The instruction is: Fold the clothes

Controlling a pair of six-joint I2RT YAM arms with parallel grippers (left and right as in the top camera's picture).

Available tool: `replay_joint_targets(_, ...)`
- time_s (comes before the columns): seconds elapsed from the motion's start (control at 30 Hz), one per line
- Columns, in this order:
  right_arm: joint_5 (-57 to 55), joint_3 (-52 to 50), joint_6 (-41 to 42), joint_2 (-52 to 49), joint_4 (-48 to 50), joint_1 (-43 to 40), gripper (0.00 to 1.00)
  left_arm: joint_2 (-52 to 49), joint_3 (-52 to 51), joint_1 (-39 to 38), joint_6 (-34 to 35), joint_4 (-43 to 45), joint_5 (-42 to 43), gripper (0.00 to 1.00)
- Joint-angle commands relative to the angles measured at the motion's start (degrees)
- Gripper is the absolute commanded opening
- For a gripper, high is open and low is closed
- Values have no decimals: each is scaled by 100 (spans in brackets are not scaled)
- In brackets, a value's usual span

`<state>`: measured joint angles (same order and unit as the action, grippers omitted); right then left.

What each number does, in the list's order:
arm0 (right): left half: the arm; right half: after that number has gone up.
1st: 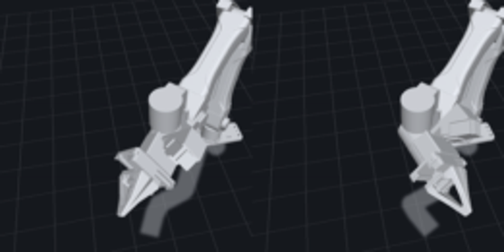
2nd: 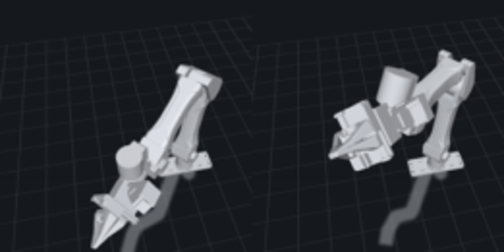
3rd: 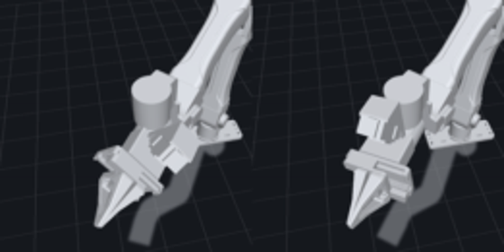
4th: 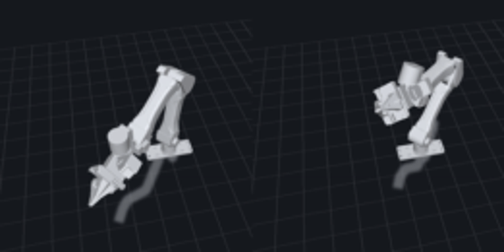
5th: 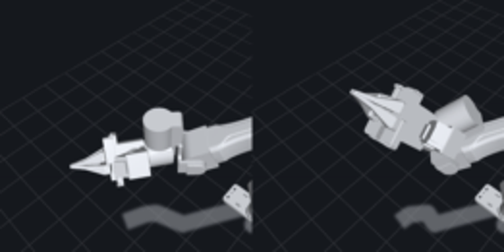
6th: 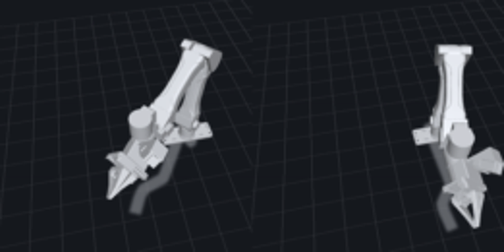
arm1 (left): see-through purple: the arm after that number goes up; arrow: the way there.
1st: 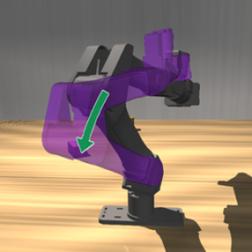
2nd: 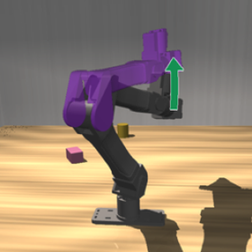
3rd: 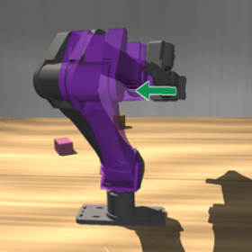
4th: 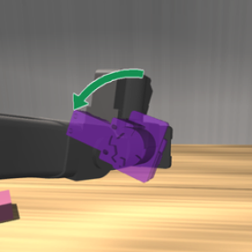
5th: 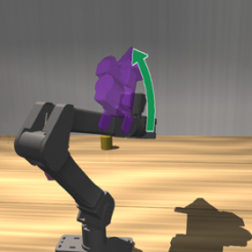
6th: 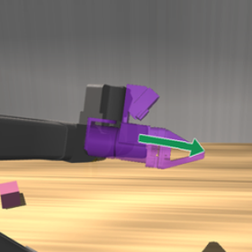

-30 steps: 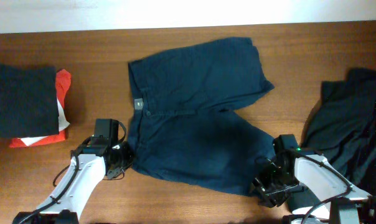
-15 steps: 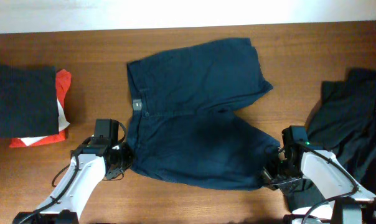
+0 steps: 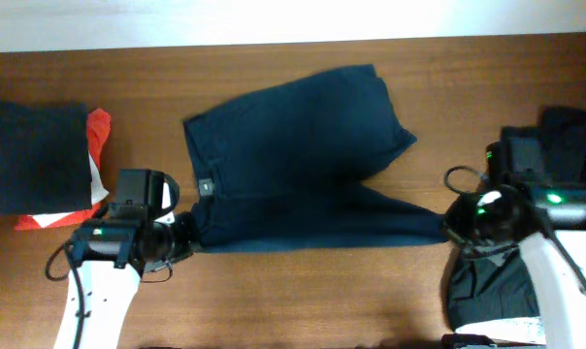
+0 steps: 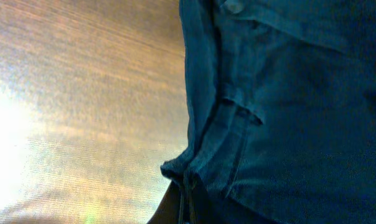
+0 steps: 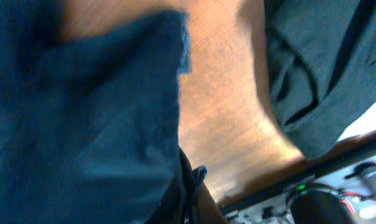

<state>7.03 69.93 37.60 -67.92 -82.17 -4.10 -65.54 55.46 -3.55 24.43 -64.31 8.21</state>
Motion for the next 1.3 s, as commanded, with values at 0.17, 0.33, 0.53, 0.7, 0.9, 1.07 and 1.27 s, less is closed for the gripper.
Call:
replay_joint_targets(0.17, -1565, 2188, -1123, 387, -114, -48, 4, 402, 1832, 533, -227, -1827, -807, 1)
replay_joint_targets(0.33, -1294, 2186, -1880, -90, 1226, -42, 4, 190, 1829, 999, -72, -1401, -798, 1)
replay_joint_targets(0.53, -1172, 2186, -1899, -1659, 1836, -37, 4, -894, 1829, 999, 299, -546, -540, 1)
replay_joint_targets(0.7, -761, 2186, -2262, -2717, 2422, 15, 4, -2238, 1829, 999, 579, 81, -546, 1)
replay_joint_targets(0.9, -767, 2186, -2387, -3569, 3169, 455, 4, -3477, 1829, 999, 754, 905, -570, 1)
replay_joint_targets(1.07, -763, 2186, -2380, -4103, 3713, 560, 4, -3947, 1829, 1001, 1132, 1661, -955, 1)
replay_joint_targets(1.27, -450, 2179, -2385, -4212, 4522, 566, 5, -3989, 1829, 994, 1342, 2533, -955, 2)
